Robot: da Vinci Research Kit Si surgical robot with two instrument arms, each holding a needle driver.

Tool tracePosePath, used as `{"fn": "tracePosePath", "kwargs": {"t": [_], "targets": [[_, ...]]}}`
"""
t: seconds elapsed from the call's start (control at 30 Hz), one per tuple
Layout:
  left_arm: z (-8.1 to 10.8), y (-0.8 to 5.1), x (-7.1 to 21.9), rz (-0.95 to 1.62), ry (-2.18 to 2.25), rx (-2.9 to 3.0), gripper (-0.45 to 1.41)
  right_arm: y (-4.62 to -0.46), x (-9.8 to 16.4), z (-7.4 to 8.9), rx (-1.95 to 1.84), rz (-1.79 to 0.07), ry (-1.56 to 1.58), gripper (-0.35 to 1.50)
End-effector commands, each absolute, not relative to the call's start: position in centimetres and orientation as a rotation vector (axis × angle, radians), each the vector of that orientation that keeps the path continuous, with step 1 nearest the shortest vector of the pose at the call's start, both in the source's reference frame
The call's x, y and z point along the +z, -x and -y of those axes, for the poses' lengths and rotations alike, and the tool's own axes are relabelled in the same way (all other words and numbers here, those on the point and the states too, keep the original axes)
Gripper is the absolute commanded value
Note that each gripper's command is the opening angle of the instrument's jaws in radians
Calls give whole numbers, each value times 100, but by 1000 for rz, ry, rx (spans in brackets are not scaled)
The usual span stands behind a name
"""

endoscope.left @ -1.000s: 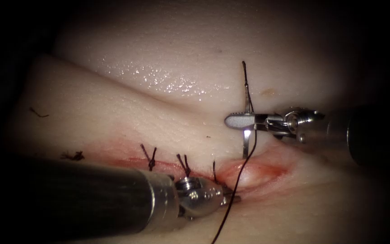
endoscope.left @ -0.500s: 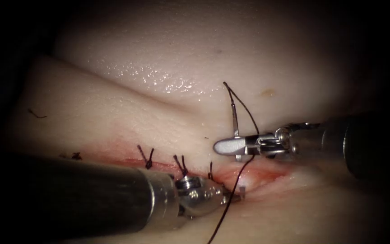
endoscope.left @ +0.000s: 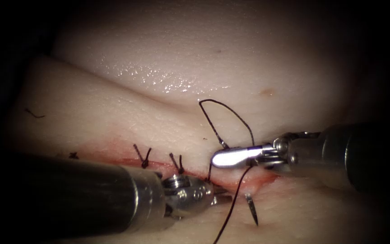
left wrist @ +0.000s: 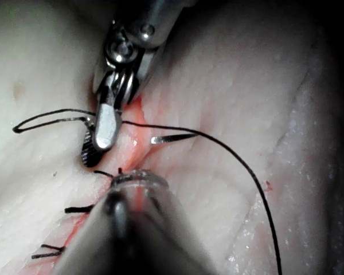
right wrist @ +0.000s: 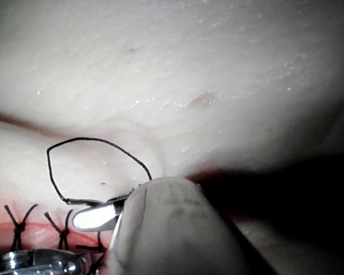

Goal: Wound Closure

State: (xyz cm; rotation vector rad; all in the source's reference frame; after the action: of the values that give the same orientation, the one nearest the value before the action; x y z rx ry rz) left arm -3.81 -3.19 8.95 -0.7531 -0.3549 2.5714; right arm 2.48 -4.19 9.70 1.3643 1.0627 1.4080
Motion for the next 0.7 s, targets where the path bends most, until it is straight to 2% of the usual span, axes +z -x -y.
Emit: {"fn": "tracePosePath", "kwargs": {"t": [0.03, 0.1, 0.37, 0.5, 0.7], "targets": [[325, 388, 894, 336, 792, 2576, 14, -252, 978, 414, 1402, -1100, -1337, 140], [325, 388, 886, 307, 830, 2595, 14, -248, 978, 408, 1399, -1118, -1307, 147], [319, 385, 879, 208, 933, 2646, 19, -224, 972, 393, 1281, -1205, -1185, 147], [317, 386, 884, 193, 941, 2646, 19, -228, 968, 386, 1160, -1277, -1051, 145], [318, 386, 885, 191, 941, 2648, 19, -242, 964, 369, 879, -1288, -770, 143]]}}
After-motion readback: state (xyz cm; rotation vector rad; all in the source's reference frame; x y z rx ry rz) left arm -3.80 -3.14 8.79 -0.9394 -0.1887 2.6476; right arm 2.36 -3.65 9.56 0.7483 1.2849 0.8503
